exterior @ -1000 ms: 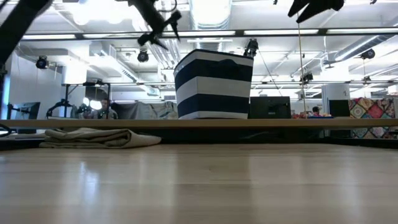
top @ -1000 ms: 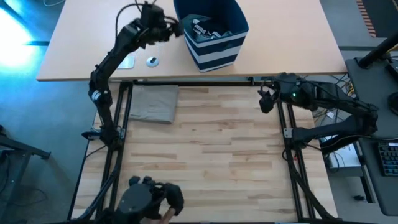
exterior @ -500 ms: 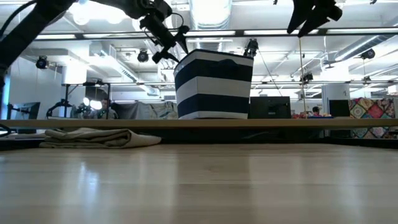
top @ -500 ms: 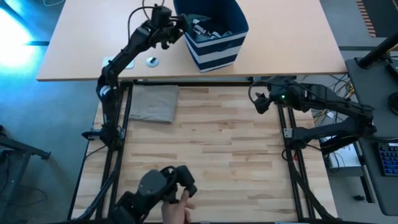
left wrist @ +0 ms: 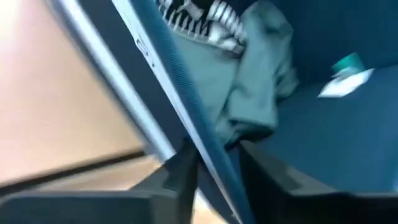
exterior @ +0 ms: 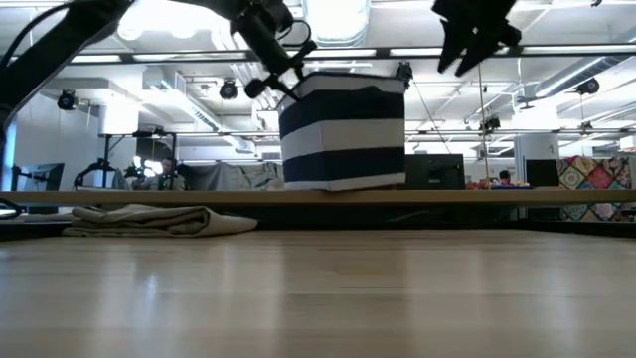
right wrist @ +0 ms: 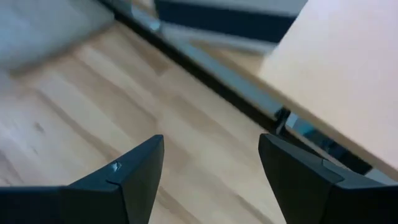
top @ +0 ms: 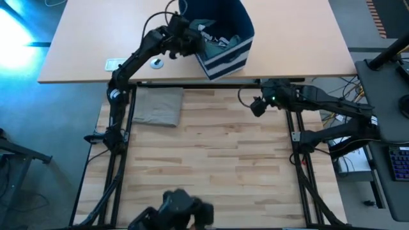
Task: Fold Laundry from Bin
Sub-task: Remove the black underwear from the laundry basket
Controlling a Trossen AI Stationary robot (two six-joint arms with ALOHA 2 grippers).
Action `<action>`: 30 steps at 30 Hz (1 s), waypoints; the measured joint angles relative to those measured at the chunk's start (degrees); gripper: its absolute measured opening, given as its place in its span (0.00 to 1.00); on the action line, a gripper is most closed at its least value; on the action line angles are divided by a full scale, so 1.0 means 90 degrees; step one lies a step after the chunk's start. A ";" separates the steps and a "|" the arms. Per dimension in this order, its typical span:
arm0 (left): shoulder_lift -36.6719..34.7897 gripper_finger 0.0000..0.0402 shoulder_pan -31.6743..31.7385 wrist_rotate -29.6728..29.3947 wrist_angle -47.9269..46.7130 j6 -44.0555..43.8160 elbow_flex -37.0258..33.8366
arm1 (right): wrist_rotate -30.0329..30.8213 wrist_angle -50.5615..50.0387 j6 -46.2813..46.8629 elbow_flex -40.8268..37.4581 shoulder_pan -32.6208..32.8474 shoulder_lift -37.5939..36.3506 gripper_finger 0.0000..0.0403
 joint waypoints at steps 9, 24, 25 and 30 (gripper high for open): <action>-0.0572 0.05 -0.0444 -0.0182 -0.1909 0.0913 -0.0196 | -0.0706 0.1140 -0.0496 0.1898 -0.0800 0.0590 0.64; -0.0284 0.13 -0.1293 -0.0980 -0.1236 0.1450 -0.0544 | -0.3378 -0.0374 -0.1518 0.1981 -0.1298 0.1777 0.64; -0.0231 0.13 -0.1286 -0.1024 -0.1191 0.1529 -0.0544 | -0.3539 -0.0374 -0.1801 0.1846 -0.1150 0.1796 0.64; 0.0013 0.10 -0.1274 -0.1253 -0.0839 0.2116 -0.0510 | -0.3493 -0.0220 -0.2773 0.0965 -0.0706 0.1877 0.64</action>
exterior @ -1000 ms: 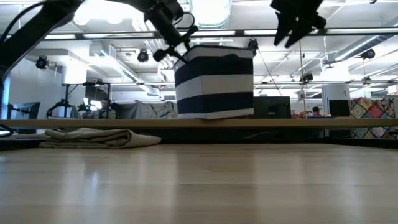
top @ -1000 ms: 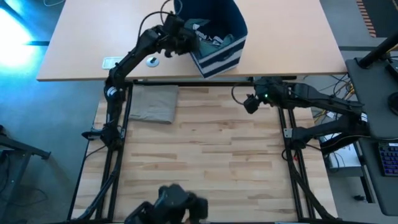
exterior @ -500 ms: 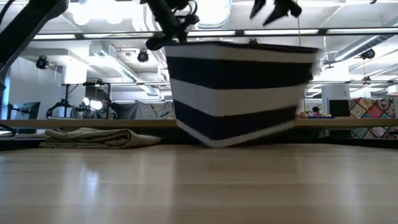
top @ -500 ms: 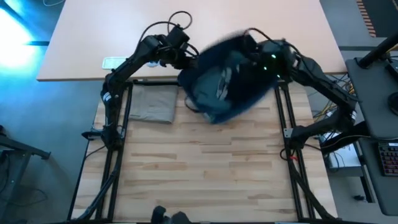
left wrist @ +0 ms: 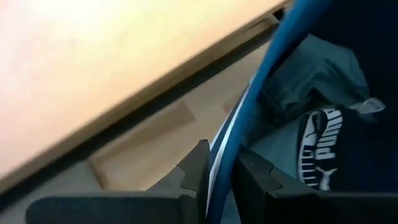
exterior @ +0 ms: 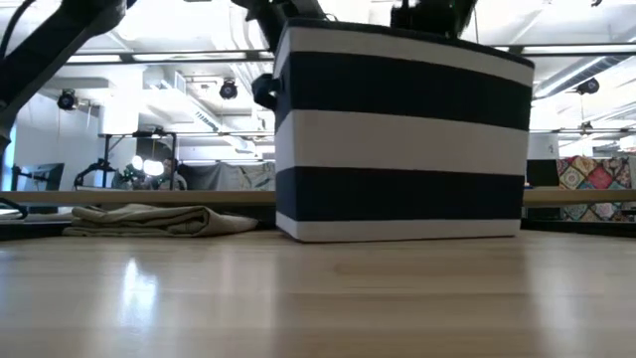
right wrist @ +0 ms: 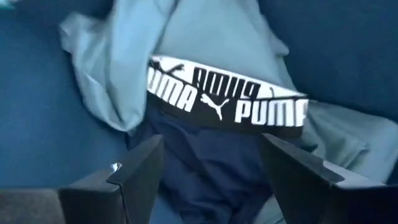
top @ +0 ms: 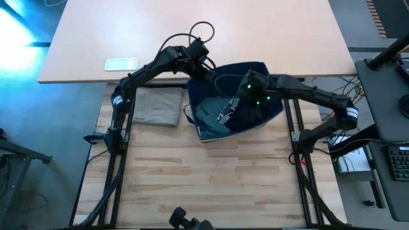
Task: Fold Laundry from Bin
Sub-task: Remove the black underwear from the laundry basket
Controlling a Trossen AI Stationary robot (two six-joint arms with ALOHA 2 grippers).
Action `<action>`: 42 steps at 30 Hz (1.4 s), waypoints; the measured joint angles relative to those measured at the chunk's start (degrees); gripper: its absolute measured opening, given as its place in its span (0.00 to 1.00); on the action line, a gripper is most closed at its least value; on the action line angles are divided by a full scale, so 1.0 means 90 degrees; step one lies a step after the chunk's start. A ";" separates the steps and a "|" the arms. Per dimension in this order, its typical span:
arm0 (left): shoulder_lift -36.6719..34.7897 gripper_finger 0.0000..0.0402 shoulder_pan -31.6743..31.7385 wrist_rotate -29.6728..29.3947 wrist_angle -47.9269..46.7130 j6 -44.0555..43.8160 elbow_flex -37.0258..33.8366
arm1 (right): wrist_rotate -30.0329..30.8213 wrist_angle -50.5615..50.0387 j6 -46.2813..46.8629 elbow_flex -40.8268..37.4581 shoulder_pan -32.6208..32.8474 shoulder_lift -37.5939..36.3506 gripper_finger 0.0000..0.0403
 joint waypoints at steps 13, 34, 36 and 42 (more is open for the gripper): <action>0.0344 0.19 0.0214 -0.0162 0.0888 0.1310 0.0056 | 0.1482 0.1138 0.0700 -0.0927 -0.1120 0.0914 0.63; -0.0765 0.66 -0.0011 -0.0369 -0.0095 0.1338 0.0503 | 0.1669 0.2053 0.1696 -0.0905 -0.1247 -0.0123 0.03; -0.0869 0.66 -0.0252 -0.0369 -0.0098 0.1233 0.0503 | 0.1530 0.2227 0.1578 -0.0905 -0.1094 -0.0673 0.03; -0.1192 0.64 -0.1191 -0.0952 -0.0201 0.0791 0.0494 | 0.0209 0.3618 0.1644 -0.0905 -0.0288 -0.2140 0.02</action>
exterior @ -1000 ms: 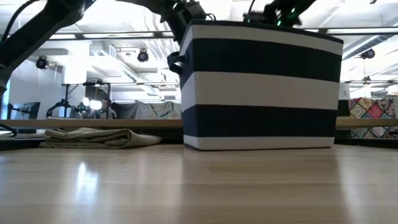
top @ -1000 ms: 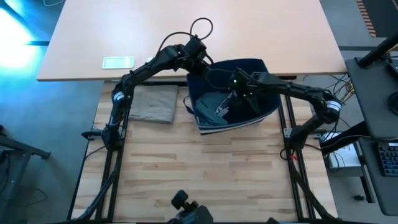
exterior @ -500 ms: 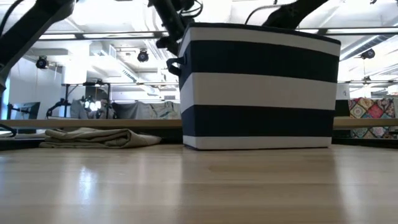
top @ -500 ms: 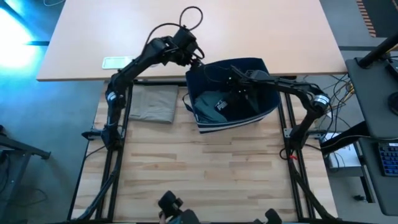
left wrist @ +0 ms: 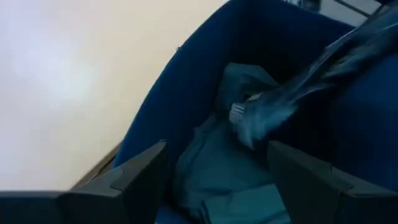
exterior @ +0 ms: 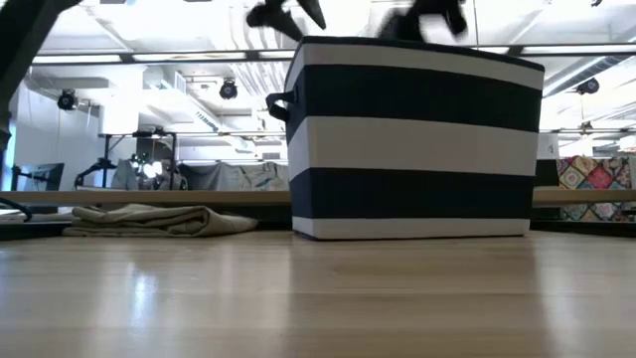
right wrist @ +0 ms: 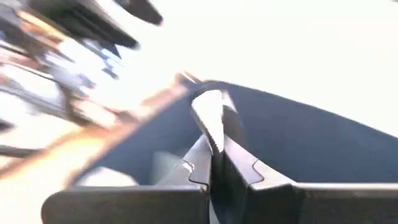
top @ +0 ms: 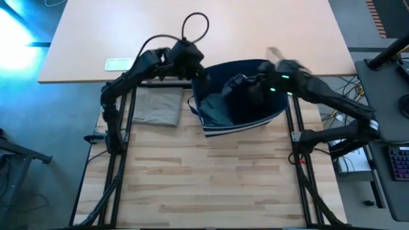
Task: Fold Laundry from Bin
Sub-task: Remove the black underwear from the laundry basket
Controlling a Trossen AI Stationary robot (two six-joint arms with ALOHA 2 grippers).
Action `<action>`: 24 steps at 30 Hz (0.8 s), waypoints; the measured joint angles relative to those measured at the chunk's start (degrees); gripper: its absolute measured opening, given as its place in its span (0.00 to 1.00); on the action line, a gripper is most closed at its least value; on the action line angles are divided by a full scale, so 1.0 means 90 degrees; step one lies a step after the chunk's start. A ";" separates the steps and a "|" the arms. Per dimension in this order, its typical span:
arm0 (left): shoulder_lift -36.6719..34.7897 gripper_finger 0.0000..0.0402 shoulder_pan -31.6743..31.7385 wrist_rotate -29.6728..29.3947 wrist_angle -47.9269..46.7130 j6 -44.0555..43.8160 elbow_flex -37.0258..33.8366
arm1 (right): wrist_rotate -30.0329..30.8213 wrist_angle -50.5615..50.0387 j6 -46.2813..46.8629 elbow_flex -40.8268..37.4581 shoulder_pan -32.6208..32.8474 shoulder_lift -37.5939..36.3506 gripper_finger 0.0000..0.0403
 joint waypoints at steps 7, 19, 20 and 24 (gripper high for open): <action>-0.0443 0.64 -0.1001 -0.1622 -0.0978 -0.0913 0.0004 | -0.2262 0.2812 0.0463 0.0012 0.1295 -0.0802 0.02; -0.1175 0.64 -0.2786 -0.3262 -0.2504 -0.2181 -0.0001 | -0.2487 0.2839 0.1522 -0.0002 0.5454 0.0234 0.02; -0.1207 0.64 -0.2962 -0.3395 -0.2487 -0.2264 -0.0049 | -0.2300 0.2843 0.1642 -0.0002 0.5814 0.0389 0.02; -0.1317 0.64 -0.3631 -0.3584 -0.2400 -0.2235 -0.0237 | -0.1184 0.2604 0.2586 0.0010 0.6978 0.1034 0.02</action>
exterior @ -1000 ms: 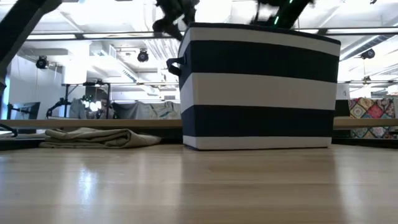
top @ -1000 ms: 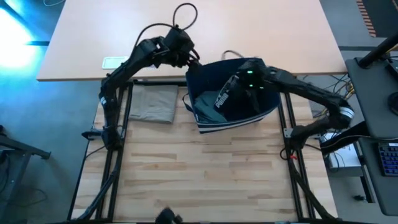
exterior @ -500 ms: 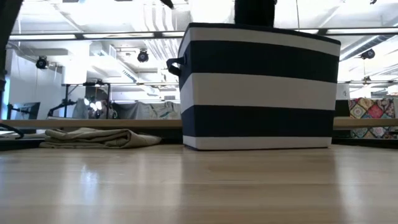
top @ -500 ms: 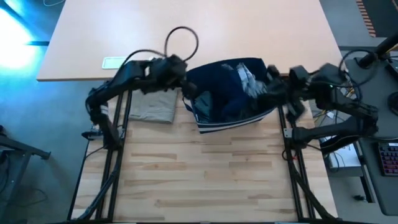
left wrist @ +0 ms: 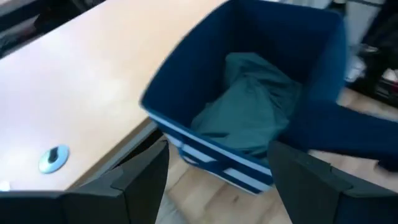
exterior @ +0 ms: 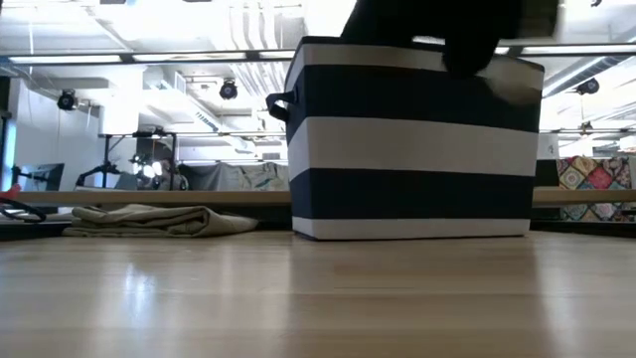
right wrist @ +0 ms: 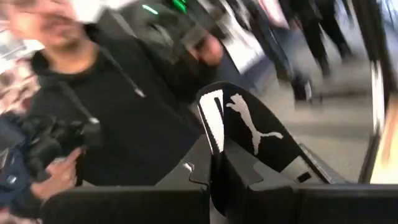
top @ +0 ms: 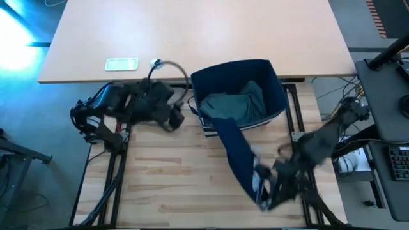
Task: Fold Laundry from Bin
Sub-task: Remove the black underwear from the laundry basket
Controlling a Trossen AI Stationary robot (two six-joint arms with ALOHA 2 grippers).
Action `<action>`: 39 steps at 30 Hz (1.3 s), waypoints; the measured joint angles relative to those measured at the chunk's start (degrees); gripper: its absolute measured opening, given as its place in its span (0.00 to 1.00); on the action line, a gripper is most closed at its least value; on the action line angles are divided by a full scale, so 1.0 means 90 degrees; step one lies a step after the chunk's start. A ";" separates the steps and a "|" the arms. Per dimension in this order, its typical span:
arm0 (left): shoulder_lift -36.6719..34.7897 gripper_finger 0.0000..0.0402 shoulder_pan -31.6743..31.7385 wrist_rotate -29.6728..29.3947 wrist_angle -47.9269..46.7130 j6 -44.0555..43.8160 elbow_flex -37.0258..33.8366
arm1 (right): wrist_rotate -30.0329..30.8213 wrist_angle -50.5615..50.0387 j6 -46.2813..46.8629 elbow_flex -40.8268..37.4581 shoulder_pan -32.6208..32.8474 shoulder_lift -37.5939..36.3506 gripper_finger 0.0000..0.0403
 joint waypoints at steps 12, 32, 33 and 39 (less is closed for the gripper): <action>0.0127 0.64 -0.0541 -0.0101 -0.0072 -0.0474 -0.0323 | 0.2599 -0.3425 0.4812 -0.0007 0.1868 0.0866 0.02; 0.0324 0.64 -0.0473 0.0426 -0.0067 -0.0507 -0.0330 | 0.5986 -0.7801 0.3581 0.1218 0.0300 -0.0180 0.02; 0.0299 0.64 -0.0448 0.0402 -0.0067 -0.0506 -0.0330 | 0.6149 -0.7795 0.3225 0.1367 0.0200 -0.0228 0.02; 0.0269 0.64 -0.0317 0.0353 -0.0069 -0.0512 -0.0330 | 0.5415 -0.7750 0.1899 0.1616 -0.0054 -0.0434 0.02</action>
